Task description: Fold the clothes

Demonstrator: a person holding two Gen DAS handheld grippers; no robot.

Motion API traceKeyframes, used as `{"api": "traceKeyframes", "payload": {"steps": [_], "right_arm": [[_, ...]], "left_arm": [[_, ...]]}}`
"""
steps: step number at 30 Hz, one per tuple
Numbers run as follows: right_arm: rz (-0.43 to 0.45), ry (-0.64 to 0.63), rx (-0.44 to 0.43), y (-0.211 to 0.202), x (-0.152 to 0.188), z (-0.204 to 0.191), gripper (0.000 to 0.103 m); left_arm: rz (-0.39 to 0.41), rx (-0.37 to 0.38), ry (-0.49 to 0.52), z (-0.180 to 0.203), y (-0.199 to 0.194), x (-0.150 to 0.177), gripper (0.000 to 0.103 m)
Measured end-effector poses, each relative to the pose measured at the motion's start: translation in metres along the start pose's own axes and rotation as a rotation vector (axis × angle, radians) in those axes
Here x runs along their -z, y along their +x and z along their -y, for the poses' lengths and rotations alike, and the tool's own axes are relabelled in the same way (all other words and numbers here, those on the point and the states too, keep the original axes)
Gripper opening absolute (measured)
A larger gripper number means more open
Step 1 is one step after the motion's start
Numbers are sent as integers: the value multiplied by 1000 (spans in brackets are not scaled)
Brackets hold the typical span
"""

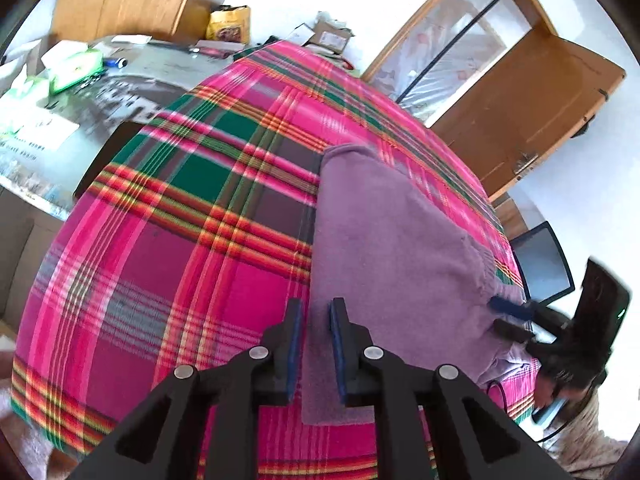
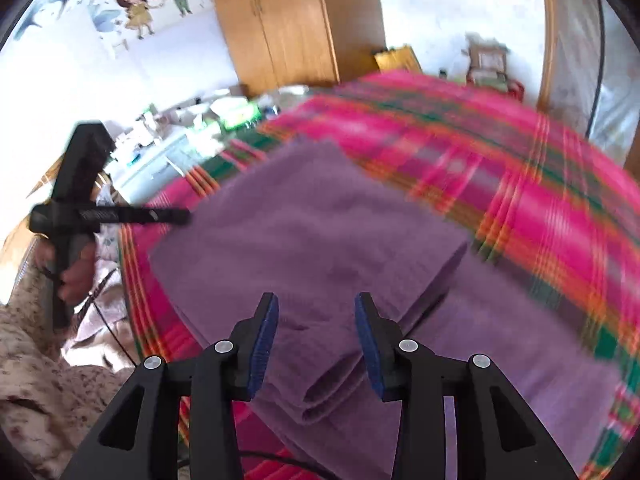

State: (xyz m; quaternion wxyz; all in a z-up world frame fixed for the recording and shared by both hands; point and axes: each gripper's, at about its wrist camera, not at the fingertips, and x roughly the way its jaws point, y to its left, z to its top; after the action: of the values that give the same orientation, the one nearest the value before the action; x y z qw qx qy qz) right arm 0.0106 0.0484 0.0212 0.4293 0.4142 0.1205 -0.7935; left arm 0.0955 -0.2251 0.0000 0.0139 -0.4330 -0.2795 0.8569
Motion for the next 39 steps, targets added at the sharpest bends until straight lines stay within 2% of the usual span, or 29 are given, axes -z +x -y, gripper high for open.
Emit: {"api": "traceKeyframes", "payload": {"steps": [3,7,9,11,16,19,22,27,34,39], "right_arm": [[14,31,21,5,8,-1,42],[104,61,37,-23,15,1,43],[147,88,63,-42,25,9,51],[138,102,124,-50,36,17,60],[89,130,222,-45,60,26,60],[57,131,240,-33,70,26,61],[84,116,260,-37,71,20,61],[218,76,206,-53,54,-4,61],[228,-99,7,-6,22,-76,70],[196,-160,-10,28,8,-112,71]], "left_arm": [[25,-58,-5,5,-8,3,27],[66,-107,-12,9,-21,6,29],[84,-119,5,15,-25,8,31],[91,-110,33,24,-26,9,32],[57,-105,79,44,-12,10,33],[36,-112,99,51,-3,11,33],[43,-140,100,51,-4,9,33],[62,-144,30,36,-11,5,33],[31,-136,-26,18,-9,-5,33],[10,-107,-65,6,-7,-13,33]]}}
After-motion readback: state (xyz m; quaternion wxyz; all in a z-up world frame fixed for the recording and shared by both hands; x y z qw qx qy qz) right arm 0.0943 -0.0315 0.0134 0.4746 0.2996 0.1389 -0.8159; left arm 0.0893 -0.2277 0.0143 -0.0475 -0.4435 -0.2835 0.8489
